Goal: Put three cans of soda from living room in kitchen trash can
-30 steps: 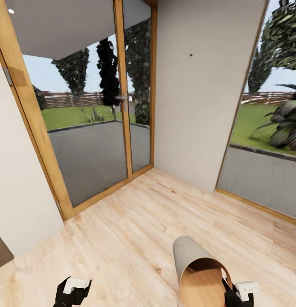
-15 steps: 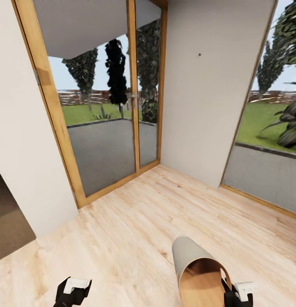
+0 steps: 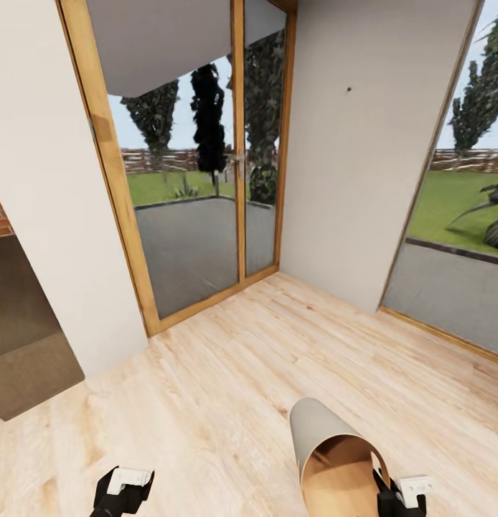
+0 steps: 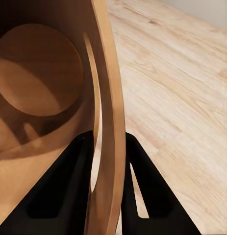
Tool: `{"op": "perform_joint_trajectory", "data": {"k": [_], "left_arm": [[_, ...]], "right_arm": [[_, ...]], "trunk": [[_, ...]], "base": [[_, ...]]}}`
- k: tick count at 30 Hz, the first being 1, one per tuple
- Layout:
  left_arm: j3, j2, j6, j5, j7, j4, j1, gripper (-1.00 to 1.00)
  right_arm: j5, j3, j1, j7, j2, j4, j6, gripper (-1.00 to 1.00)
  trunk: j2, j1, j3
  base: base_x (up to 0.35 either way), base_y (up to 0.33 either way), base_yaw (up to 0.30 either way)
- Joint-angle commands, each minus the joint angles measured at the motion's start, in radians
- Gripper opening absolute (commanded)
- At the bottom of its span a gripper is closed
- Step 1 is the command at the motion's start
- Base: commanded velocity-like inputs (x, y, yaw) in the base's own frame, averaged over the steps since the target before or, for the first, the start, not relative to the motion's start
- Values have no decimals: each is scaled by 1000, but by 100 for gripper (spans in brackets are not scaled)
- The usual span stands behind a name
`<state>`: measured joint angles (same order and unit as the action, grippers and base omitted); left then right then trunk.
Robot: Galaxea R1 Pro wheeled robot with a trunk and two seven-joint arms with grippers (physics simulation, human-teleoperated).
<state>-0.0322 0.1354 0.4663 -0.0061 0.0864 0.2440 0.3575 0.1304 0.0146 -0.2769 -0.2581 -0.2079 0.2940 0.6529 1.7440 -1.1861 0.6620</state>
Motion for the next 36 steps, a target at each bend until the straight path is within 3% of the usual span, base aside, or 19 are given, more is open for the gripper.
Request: {"op": "perform_joint_trajectory", "data": {"k": [1, 11, 25, 36], "left_arm": [[0, 0, 0, 0, 0, 0, 0, 100], [0, 1, 0, 0, -1, 0, 0, 100], [0, 0, 0, 0, -1, 0, 0, 100], [0, 0, 0, 0, -1, 0, 0, 100]], "right_arm": [[1, 3, -1, -4, 0, 2, 1, -100], [-1, 0, -1, -4, 2, 2, 1, -100], [-3, 1, 0, -4, 3, 2, 1, -100], [-3, -1, 0, -4, 4, 2, 1, -100]], "trunk": [[0, 0, 0], [0, 0, 1], [0, 0, 14], [0, 0, 25]], "base": [[-22, 0, 7], [-6, 0, 23], [-1, 0, 168], [-219, 78, 187]]}}
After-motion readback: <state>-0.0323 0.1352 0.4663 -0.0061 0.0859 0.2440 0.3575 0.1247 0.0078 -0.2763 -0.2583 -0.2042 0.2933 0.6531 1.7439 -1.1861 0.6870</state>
